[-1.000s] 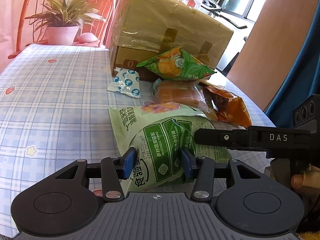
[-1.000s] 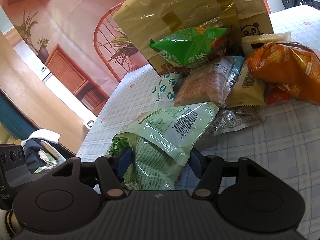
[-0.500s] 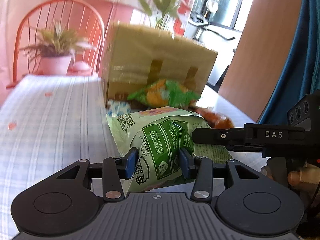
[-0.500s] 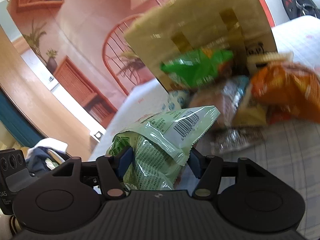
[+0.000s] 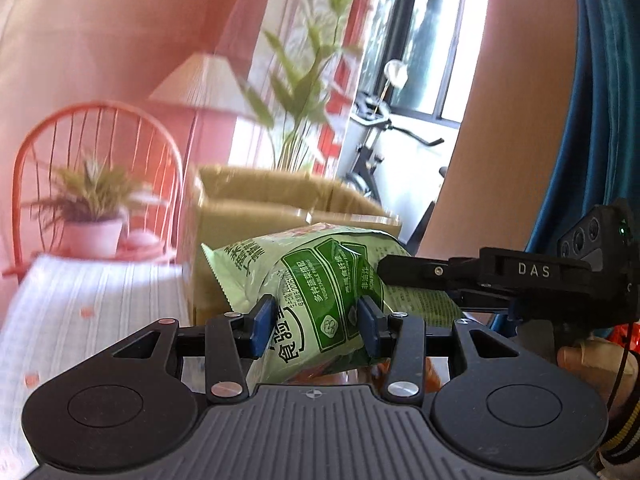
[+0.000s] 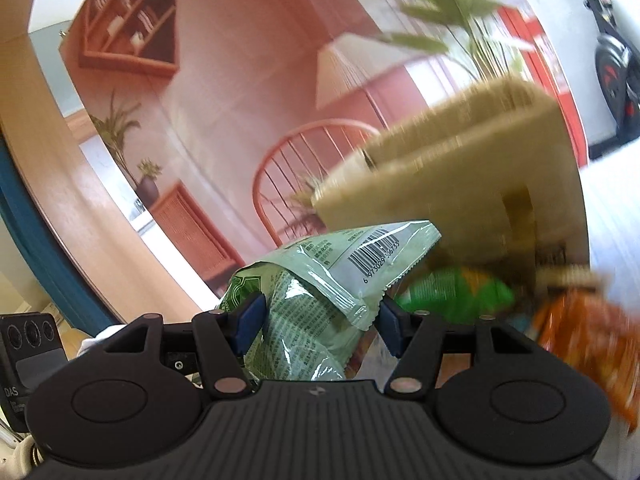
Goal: Organize snacks
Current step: 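Lift the green-and-white bag with the left tool and carry it over the box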
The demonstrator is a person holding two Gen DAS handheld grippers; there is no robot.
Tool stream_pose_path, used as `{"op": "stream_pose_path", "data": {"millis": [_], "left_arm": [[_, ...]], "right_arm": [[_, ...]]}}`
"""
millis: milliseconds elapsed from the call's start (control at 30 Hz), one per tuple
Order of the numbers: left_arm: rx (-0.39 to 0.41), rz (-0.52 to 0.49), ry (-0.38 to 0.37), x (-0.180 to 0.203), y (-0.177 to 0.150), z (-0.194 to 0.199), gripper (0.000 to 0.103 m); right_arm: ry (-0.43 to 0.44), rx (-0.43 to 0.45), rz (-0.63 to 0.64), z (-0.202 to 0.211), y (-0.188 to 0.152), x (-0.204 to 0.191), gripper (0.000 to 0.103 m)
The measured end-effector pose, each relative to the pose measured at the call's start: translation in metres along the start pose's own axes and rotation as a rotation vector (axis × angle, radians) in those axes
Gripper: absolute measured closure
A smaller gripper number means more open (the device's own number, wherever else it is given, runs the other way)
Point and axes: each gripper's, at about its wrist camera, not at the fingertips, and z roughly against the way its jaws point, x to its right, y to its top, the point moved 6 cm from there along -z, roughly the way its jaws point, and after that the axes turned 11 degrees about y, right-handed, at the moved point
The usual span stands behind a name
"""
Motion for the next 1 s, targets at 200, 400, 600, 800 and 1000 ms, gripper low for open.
{"op": "stream_pose_path", "data": {"millis": [200,400,600,800,1000], "left_arm": [[0.063,-0.041,0.007,0.010,0.033,0.000,0.056],[0.082,-0.059,0.002,0.017,0.049,-0.015,0.056],[0.056,-0.051,-0.014,0.015,0.054,-0.041,0.056],[0.067,-0.053,-0.014,0.013,0.084,-0.065,0.056],[0.052,-0.063,-0.019,0.008,0.112,-0.096,0.056]], "right_arm": [[0.019,0.038,0.062,-0.001,0.043,-0.013,0.041],[0.013,0.045,0.114,-0.007,0.075,-0.010,0.041],[0.005,0.034,0.113,-0.015,0.087,0.010,0.041],[0.006,0.040,0.116,-0.029,0.118,0.025,0.041],[0.011,0.040,0.102,-0.049,0.154,0.045,0.041]]}}
